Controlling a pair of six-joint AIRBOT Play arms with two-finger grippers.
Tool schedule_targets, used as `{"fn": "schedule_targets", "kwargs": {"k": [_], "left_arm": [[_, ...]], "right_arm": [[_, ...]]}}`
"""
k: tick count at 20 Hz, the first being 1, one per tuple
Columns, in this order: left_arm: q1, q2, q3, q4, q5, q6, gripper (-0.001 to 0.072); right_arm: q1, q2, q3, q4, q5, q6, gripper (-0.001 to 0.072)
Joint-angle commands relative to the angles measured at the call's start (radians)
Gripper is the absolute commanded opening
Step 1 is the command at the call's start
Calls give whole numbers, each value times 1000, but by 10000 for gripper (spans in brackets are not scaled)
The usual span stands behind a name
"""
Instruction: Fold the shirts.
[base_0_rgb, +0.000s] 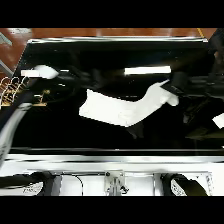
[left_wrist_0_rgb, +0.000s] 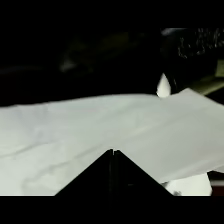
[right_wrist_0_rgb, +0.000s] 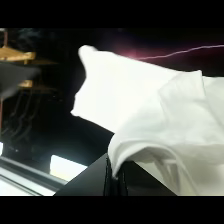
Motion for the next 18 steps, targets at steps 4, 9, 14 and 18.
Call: {"fn": "schedule_targets", "kwargs": {"k": [4,9,14,18], "left_arm": [[422,430,1,158,-6,-51,35],[608,618,0,183,-148,-51,36],[609,673,0,211,-153,-51,36],[609,668,0,211,-165,-51,36]], "right_arm": [[488,-275,1,25,-499,114,60],[647,-528,1,242,-764,149,60],[709,-643,1,360,-842,149,60],[727,-651,1,428,-994,149,68]]}}
